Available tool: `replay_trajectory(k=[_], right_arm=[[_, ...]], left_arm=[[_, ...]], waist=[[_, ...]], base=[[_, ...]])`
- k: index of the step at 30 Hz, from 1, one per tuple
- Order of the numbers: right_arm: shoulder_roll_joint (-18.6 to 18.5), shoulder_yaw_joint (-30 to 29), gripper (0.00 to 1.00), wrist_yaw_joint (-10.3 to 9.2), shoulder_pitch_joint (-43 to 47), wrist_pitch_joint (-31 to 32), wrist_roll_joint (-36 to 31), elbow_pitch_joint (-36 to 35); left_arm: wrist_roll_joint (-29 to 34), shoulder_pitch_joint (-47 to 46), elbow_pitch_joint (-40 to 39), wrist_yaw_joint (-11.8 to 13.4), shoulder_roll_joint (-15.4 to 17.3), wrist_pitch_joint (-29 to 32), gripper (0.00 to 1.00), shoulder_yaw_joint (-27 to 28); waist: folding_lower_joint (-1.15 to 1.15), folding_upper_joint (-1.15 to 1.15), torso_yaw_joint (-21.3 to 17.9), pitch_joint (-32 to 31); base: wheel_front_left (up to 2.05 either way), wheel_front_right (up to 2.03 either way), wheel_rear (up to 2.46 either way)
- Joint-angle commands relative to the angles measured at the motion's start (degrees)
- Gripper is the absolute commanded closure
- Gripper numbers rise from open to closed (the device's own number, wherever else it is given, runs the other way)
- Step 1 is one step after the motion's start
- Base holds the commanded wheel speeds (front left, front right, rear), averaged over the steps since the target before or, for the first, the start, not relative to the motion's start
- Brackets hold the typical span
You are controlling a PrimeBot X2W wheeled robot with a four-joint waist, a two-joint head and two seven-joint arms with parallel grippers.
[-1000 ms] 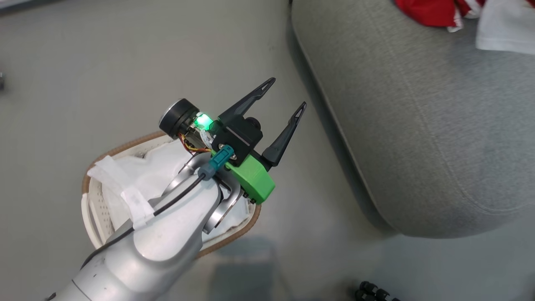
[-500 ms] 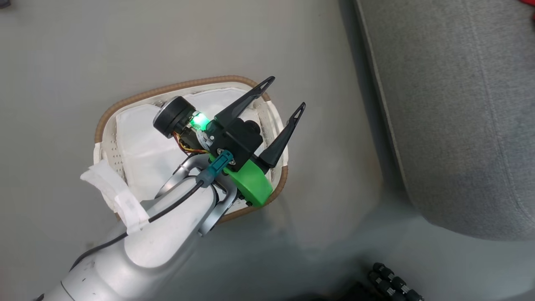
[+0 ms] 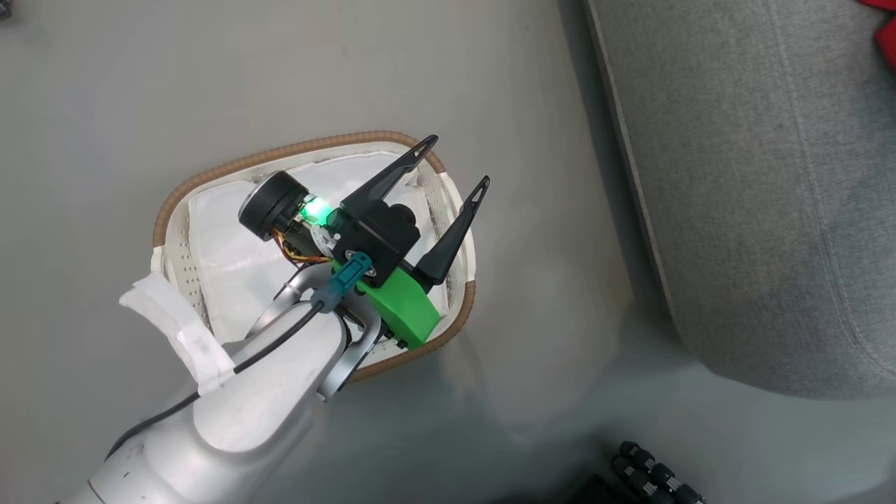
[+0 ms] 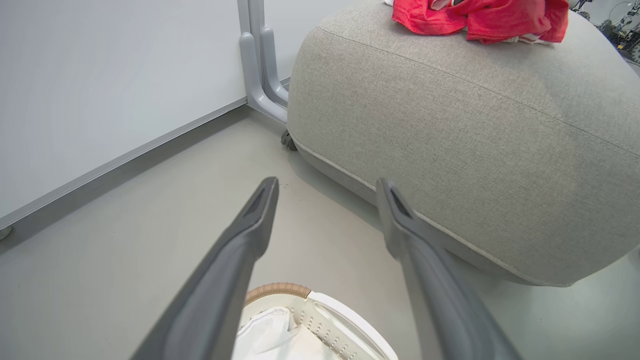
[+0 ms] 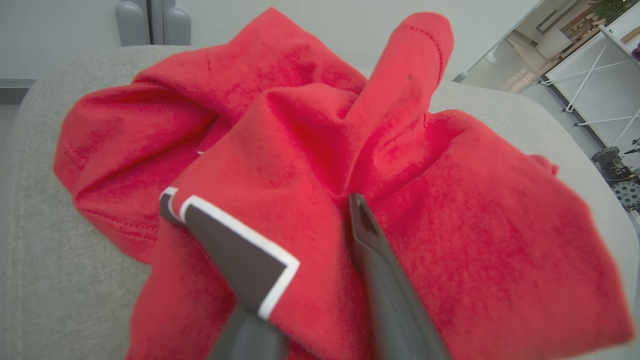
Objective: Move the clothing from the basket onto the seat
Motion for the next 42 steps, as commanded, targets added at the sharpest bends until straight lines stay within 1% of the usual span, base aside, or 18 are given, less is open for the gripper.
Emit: replay_trajectory(k=[1,11,17,26,30,35,40,42], right_arm=[[0.1,0.3,0.0,-0.08,1.3,-0.4,-0.3,0.7],[1.4,3.7,0.0,-0.08,3.6,-2.4,-0.1,2.8],[1.4,6.9,0.0,-0.08,5.8,-2.9,0.5,3.6],[2.3,12.3,0.0,-0.08,7.5,-3.3,2.2,3.7],[3.7,13.8,0.0,-0.08,8.6,-3.8,4.0,3.1],[4.8,12.8,0.0,-0.08,11.0,-4.5,7.2,1.8],[6.0,12.4,0.0,-0.08,14.7,-4.9,7.4,-1.4],[7.1,11.9,0.0,-0.08,17.0,-4.9,7.3,-4.0]], left_arm=[[-0.5,0.6,0.1,0.1,0.5,0.0,0.0,0.4],[-4.0,2.7,3.7,0.6,0.1,-1.9,0.0,2.2],[-6.6,4.0,8.0,0.7,-1.2,-4.5,0.0,3.7],[-10.2,8.0,14.1,1.2,-3.3,-7.7,0.0,7.8],[-11.0,10.5,15.0,1.7,-3.9,-8.2,0.0,10.3],[-10.2,14.1,13.4,2.5,-4.2,-8.1,0.0,14.3],[-9.1,18.8,10.6,3.0,-3.8,-8.1,0.0,18.6],[-8.8,20.9,9.5,3.1,-3.7,-8.1,0.0,20.4]], waist=[[-0.01,0.0,-1.0,-1.2],[-0.01,0.0,-3.3,-7.6],[-0.01,0.0,-2.9,-12.7],[-0.01,0.0,0.1,-21.1],[-0.01,0.0,1.9,-24.3],[-0.01,0.0,4.4,-27.4],[-0.01,0.0,6.3,-29.6],[-0.01,0.0,7.0,-30.4]], base=[[0.0,0.0,0.0],[0.0,0.0,0.0],[0.0,0.0,0.0],[0.0,0.0,0.0],[0.0,0.0,0.0],[0.0,0.0,0.0],[0.0,0.0,0.0],[0.0,0.0,0.0]])
